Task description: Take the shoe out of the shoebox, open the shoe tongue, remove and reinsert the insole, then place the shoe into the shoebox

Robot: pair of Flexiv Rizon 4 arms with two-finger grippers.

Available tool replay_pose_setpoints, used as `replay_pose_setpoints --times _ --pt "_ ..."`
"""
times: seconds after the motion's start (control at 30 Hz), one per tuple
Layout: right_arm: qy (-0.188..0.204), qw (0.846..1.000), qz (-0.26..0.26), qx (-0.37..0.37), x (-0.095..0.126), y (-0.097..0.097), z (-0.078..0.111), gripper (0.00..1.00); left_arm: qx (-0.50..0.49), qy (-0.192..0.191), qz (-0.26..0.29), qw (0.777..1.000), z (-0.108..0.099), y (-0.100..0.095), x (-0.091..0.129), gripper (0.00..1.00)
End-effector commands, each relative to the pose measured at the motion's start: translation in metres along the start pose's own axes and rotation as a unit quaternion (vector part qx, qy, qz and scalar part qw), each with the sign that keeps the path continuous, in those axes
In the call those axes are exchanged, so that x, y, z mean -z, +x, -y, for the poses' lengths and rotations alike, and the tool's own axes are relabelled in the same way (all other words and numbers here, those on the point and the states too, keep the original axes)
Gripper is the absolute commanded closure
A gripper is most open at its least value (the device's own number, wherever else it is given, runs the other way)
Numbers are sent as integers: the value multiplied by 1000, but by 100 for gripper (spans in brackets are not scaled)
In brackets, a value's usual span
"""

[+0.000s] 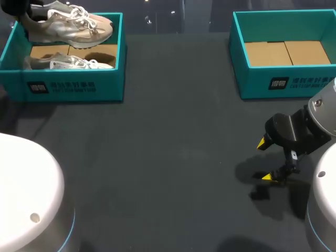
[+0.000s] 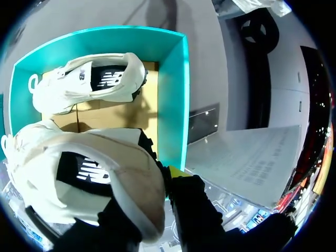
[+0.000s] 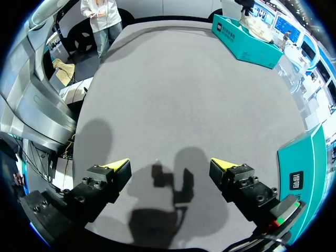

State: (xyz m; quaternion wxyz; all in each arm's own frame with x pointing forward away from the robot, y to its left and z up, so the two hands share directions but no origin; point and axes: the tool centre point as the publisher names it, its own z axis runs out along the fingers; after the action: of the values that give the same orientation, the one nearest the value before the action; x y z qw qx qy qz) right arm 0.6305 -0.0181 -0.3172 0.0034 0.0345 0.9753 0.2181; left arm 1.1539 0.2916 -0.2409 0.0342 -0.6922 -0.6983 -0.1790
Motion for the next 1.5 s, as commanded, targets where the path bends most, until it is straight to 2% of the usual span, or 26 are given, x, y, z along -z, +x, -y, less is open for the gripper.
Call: replay_pose_setpoints --times 0.03,0.4,1.07,1.5 --pt "1 1000 2 0 0 2 0 0 4 10 -7 1000 -10 -3 -7 100" --pt "1 1000 2 0 0 2 0 0 -6 27 -21 999 -19 -11 -18 100" --pt "1 1000 2 0 0 2 0 0 -15 50 -37 998 -20 -5 -41 100" --pt "1 1000 2 0 0 2 0 0 -15 66 -38 997 -27 -13 -50 100"
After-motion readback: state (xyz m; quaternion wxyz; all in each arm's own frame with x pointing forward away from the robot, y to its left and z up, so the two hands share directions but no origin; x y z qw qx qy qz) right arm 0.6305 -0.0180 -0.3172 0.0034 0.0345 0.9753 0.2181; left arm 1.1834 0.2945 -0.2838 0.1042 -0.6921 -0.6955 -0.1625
